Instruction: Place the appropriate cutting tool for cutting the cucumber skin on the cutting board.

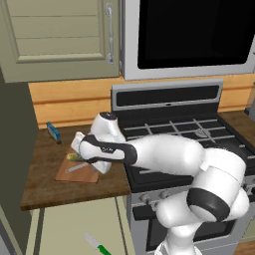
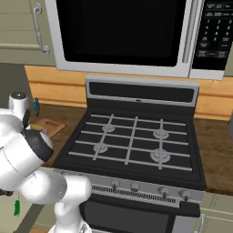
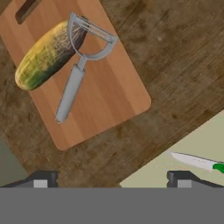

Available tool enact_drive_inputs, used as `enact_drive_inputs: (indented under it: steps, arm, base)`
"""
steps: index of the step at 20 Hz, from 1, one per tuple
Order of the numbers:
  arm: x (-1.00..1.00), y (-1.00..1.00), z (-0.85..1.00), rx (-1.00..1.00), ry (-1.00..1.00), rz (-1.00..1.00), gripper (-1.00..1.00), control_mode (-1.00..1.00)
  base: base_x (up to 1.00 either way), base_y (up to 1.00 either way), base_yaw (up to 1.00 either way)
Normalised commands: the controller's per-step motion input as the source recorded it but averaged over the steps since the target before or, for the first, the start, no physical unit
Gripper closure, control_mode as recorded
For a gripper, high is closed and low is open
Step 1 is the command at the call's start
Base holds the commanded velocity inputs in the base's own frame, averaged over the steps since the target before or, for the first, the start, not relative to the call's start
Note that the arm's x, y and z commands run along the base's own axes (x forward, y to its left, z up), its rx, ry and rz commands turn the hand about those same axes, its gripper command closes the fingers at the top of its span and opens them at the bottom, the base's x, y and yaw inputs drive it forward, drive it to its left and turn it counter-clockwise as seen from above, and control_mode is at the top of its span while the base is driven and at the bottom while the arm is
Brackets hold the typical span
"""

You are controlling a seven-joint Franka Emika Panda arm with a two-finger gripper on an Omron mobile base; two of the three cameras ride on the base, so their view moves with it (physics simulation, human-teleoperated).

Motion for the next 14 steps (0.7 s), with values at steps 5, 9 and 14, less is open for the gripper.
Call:
enact_drive_inputs:
  steps: [5, 9, 14]
  arm:
    - [-0.17, -0.80, 0.20, 0.11, 0.00, 0.00, -1.00, -1.00]
    - [-0.20, -0.73, 0.25, 0.09, -0.01, 0.00, -1.00, -1.00]
    - [-0.32, -0.75, 0.37, 0.05, 0.00, 0.00, -1.00, -1.00]
  base:
    - [0.00, 0.00, 0.00]
    - [0.00, 0.00, 0.00]
    - [0.00, 0.00, 0.00]
